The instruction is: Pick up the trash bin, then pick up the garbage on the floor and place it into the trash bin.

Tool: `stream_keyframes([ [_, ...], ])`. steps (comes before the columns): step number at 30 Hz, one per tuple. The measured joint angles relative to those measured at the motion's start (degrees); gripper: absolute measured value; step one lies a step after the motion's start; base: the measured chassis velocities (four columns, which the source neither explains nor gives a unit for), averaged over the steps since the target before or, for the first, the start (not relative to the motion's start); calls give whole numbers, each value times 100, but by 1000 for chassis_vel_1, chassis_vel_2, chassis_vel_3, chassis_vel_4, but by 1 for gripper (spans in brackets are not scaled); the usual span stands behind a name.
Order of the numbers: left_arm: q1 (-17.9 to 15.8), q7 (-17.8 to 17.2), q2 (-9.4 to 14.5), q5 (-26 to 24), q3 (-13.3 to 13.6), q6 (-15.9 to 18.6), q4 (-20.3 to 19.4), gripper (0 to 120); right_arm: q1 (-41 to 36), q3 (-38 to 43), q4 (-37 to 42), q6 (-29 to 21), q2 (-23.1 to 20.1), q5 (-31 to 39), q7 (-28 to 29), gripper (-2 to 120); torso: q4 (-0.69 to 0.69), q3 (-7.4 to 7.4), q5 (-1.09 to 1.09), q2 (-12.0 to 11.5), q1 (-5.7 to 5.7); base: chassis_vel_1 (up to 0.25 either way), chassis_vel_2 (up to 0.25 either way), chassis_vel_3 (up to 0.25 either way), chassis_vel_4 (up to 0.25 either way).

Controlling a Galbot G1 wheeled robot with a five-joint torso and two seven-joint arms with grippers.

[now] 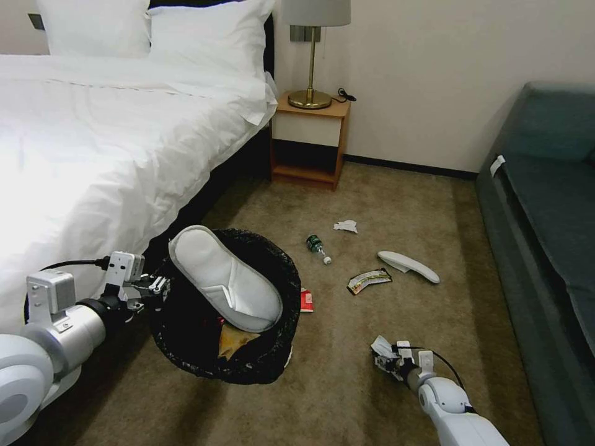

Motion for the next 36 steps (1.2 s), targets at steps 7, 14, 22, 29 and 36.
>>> stream_keyframes([
  [7,-5,-12,-27,4,-1,0,4,1,-450,114,1239,-172,-372,223,58,36,-6,-1,-9,0,0,0,0,0,0],
  [14,-3,-1,-64,26,3,0,-1,1,-661,147,1886,-249,-532,270,197,12,-6,-2,-9,1,0,0,0,0,0],
  [22,31,21,-76,28,-58,0,-20,1,-653,69,2199,-306,-538,256,345,0,-5,-3,-11,1,-1,0,0,0,0],
  [29,16,29,-75,24,-63,0,-27,1,-631,49,2359,-337,-584,266,372,0,-5,-2,-12,1,-1,0,0,0,0],
  [36,1,39,-80,23,-55,0,-8,1,-643,60,2508,-396,-630,302,409,0,-6,-3,-12,2,-1,0,0,0,0],
])
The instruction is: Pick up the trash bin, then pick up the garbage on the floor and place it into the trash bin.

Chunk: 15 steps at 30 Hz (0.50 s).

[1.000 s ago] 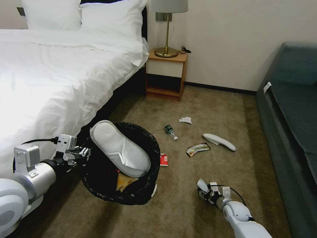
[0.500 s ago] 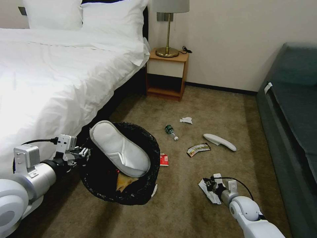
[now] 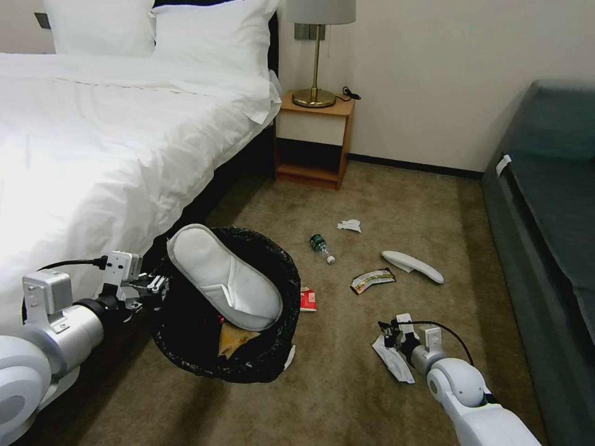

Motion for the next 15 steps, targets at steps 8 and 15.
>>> stream_keyframes([
  [8,-12,20,-16,9,13,0,42,1,37,-3,-204,-34,-9,-103,40,0,0,0,1,0,0,0,0,0,0],
  [15,-46,78,-34,44,30,0,84,1,85,-36,-442,-80,-130,-173,-94,23,0,0,1,0,0,0,0,0,0],
])
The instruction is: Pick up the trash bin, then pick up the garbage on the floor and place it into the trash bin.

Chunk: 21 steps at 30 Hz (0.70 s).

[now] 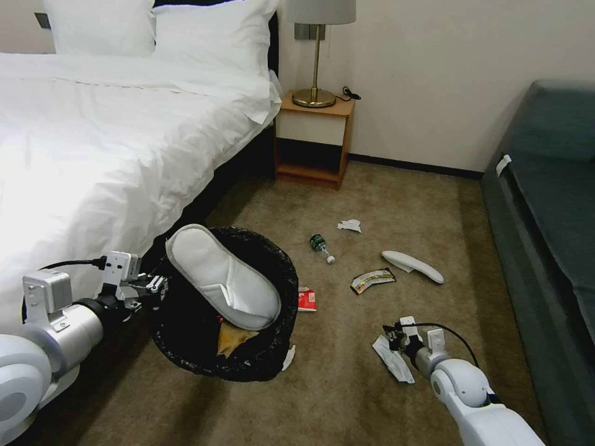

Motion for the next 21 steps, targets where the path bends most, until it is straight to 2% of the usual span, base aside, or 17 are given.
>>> stream_keyframes([
  [2,-7,7,5,-2,2,0,-3,1,54,0,-162,0,34,-71,-79,34,0,0,0,0,0,0,0,0,0],
  [3,-7,7,5,-2,2,0,-3,1,54,0,-162,0,34,-71,-79,34,0,0,0,0,0,0,0,0,0],
  [5,-7,7,13,-18,2,0,-18,1,85,15,-285,3,57,-147,-169,43,0,0,0,0,0,0,0,0,0],
  [6,-7,7,13,-18,2,0,-18,1,85,15,-285,3,57,-147,-169,43,0,0,0,0,0,0,0,0,0],
  [10,3,7,23,-30,0,0,-30,1,123,5,-473,38,64,-213,-244,62,0,0,0,0,0,0,0,0,0],
  [11,3,7,23,-30,0,0,-30,1,123,5,-473,38,64,-213,-244,62,0,0,0,0,0,0,0,0,0],
  [12,-1,7,31,-31,0,0,-30,1,160,-12,-573,52,95,-256,-279,71,0,0,-1,0,0,0,0,0,0],
  [16,-2,6,40,-31,-1,0,-28,1,208,-16,-700,74,165,-309,-332,79,0,0,0,0,0,0,0,0,0],
  [17,1,5,38,-31,-2,0,-28,1,245,-17,-803,100,213,-355,-343,86,0,0,0,0,0,0,0,0,0],
  [19,6,5,32,-30,-2,0,-28,1,265,-19,-875,120,240,-381,-344,89,1,0,0,0,0,0,0,0,0],
  [20,11,5,17,-20,1,0,-27,1,291,-19,-1010,171,288,-444,-343,96,0,0,0,0,0,0,0,0,0],
  [21,12,5,13,-16,13,0,-27,1,297,-20,-1110,249,325,-472,-340,99,0,0,0,0,0,0,0,0,0],
])
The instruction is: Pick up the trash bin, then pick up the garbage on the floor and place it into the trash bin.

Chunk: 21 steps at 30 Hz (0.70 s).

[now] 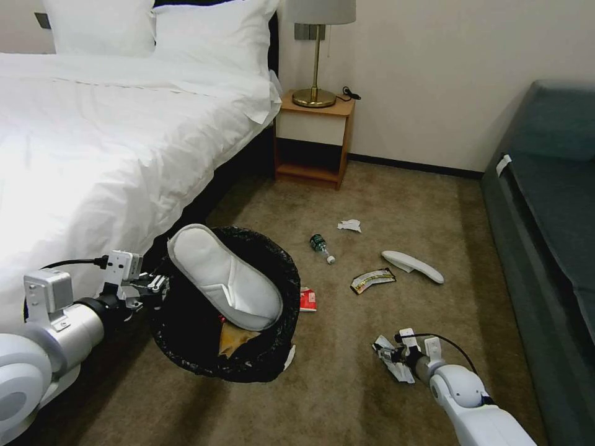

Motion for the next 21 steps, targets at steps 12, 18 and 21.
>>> stream_keyframes([
  [12,62,-36,5,6,4,0,-42,1,4,61,-616,330,228,-179,29,99,0,0,0,0,0,0,0,0,0],
  [18,86,-39,8,3,-13,0,-66,1,13,86,-776,369,302,-200,31,90,0,0,0,1,0,0,0,0,0],
  [21,90,-41,10,2,-13,0,-74,1,29,104,-837,391,316,-197,25,80,-2,-1,-6,2,0,0,0,0,0],
])
